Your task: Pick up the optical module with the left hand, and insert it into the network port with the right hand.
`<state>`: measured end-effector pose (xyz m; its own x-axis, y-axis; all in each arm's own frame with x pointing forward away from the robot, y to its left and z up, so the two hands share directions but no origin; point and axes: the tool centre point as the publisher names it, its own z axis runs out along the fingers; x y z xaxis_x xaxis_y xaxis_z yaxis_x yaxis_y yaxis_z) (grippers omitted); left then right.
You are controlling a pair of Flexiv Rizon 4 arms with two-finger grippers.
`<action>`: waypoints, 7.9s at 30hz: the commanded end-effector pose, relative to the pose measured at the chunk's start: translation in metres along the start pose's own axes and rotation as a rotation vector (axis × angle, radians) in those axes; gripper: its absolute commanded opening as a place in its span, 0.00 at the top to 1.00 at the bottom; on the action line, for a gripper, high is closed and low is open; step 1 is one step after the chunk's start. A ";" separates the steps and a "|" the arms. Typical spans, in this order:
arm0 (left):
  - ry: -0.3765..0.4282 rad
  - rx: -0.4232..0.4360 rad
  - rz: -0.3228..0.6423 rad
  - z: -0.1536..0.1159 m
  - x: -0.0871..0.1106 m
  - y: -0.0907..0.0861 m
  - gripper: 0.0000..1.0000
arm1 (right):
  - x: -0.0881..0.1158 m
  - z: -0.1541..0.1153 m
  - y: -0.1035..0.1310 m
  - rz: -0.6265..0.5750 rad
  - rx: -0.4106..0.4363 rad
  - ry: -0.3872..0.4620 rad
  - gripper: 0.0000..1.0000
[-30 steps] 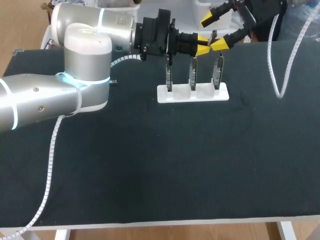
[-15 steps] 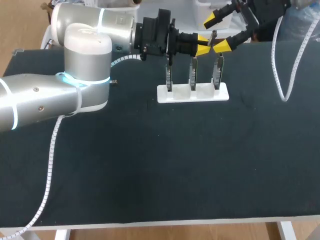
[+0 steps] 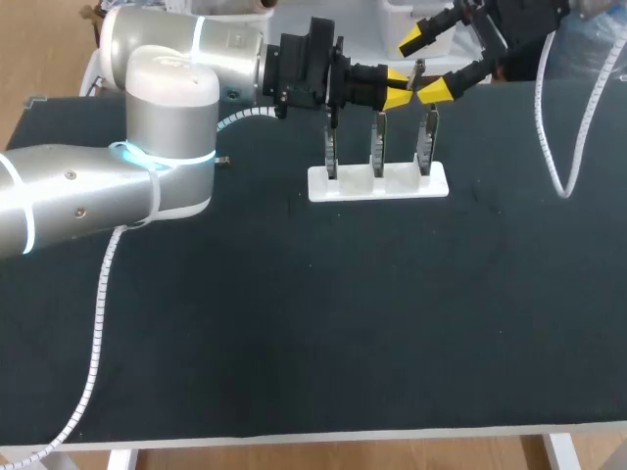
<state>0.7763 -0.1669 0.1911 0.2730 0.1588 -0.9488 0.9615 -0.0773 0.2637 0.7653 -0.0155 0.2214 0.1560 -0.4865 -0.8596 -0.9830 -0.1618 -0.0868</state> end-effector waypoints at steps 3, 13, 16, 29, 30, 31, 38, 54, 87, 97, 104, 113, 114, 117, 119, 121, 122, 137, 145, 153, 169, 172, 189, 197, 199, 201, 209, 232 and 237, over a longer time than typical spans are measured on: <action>0.001 0.005 0.000 0.001 0.000 0.002 1.00 | 0.000 0.000 0.001 -0.001 0.003 0.001 0.57; 0.001 0.005 0.000 0.001 0.000 0.002 1.00 | 0.000 0.000 0.001 -0.001 0.003 0.001 1.00; 0.001 0.005 0.000 0.001 0.000 0.002 1.00 | 0.000 0.000 0.001 -0.001 0.003 0.001 1.00; 0.001 0.005 0.000 0.001 0.000 0.002 0.00 | 0.000 0.000 0.001 -0.001 0.003 0.001 1.00; 0.001 0.005 0.000 0.001 0.000 0.002 0.00 | 0.000 0.000 0.001 -0.001 0.003 0.001 1.00; 0.001 0.005 0.000 0.001 0.000 0.002 0.00 | 0.000 0.000 0.001 -0.001 0.003 0.001 1.00; 0.001 0.005 0.000 0.001 0.000 0.002 0.00 | 0.000 0.000 0.001 -0.001 0.003 0.001 1.00; 0.001 0.005 0.000 0.001 0.000 0.002 0.00 | 0.000 0.000 0.001 -0.001 0.003 0.001 1.00; 0.164 -0.022 -0.017 -0.031 0.009 -0.005 0.00 | 0.000 0.000 0.001 -0.001 0.003 0.001 1.00; 0.266 0.037 -0.016 -0.034 0.011 -0.003 0.00 | 0.000 0.000 0.001 -0.001 0.003 0.001 1.00; 0.269 0.058 -0.023 -0.035 0.010 -0.003 0.00 | 0.000 0.000 0.001 -0.001 0.003 0.001 1.00; 0.269 0.058 -0.023 -0.035 0.010 -0.003 0.00 | 0.000 0.000 0.001 -0.001 0.003 0.001 1.00; 0.323 0.084 -0.019 -0.034 0.010 0.002 0.00 | 0.000 0.000 0.001 -0.001 0.003 0.001 1.00; 0.379 0.102 0.008 -0.035 0.007 0.016 0.00 | 0.000 0.000 0.001 -0.001 0.003 0.001 1.00; 0.399 0.116 0.025 -0.036 0.006 0.022 0.00 | 0.000 0.000 0.001 -0.001 0.003 0.001 1.00; 0.426 0.125 0.029 -0.035 0.005 0.025 0.00 | 0.000 0.000 0.001 -0.001 0.003 0.001 1.00; 0.425 0.126 0.029 -0.035 0.007 0.026 0.00 | 0.000 0.000 0.001 -0.001 0.003 0.001 1.00; 0.482 0.120 -0.052 -0.055 0.028 0.012 0.00 | 0.000 0.000 0.001 -0.001 0.003 0.001 1.00; 0.491 0.100 -0.068 -0.062 0.031 0.006 0.00 | 0.000 0.000 0.001 -0.001 0.003 0.001 1.00; 0.496 0.097 -0.069 -0.066 0.031 0.007 0.00 | 0.000 0.000 0.001 -0.001 0.003 0.001 1.00; 0.486 0.105 -0.073 -0.067 0.030 0.007 0.00 | 0.000 0.000 0.001 -0.001 0.003 0.001 1.00; 0.486 0.105 -0.073 -0.067 0.030 0.007 0.00 | 0.000 0.000 0.001 -0.001 0.003 0.001 1.00; 0.486 0.105 -0.073 -0.067 0.030 0.007 0.00 | 0.000 0.000 0.001 -0.001 0.003 0.001 1.00; 0.486 0.105 -0.073 -0.067 0.030 0.007 0.00 | 0.003 0.002 0.005 0.022 0.001 0.006 1.00; 0.486 0.105 -0.073 -0.067 0.030 0.007 0.00 | 0.005 0.005 0.004 0.026 -0.009 0.005 1.00; 0.486 0.105 -0.073 -0.067 0.030 0.007 0.00 | 0.005 0.009 0.003 0.021 -0.020 0.003 1.00; 0.486 0.105 -0.073 -0.067 0.030 0.007 0.00 | 0.005 0.016 -0.001 0.021 -0.040 0.007 1.00; 0.486 0.105 -0.073 -0.067 0.030 0.007 0.00 | 0.018 0.029 -0.012 0.053 -0.076 0.012 1.00; 0.486 0.105 -0.073 -0.067 0.030 0.007 0.00 | 0.017 0.029 -0.012 0.056 -0.076 0.015 1.00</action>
<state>0.7930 -0.0961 0.1764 0.2110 0.6040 -0.7685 0.9774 -0.1426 0.1563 0.7742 0.0027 0.1925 0.1035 -0.5088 -0.8546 -0.9811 -0.1936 -0.0036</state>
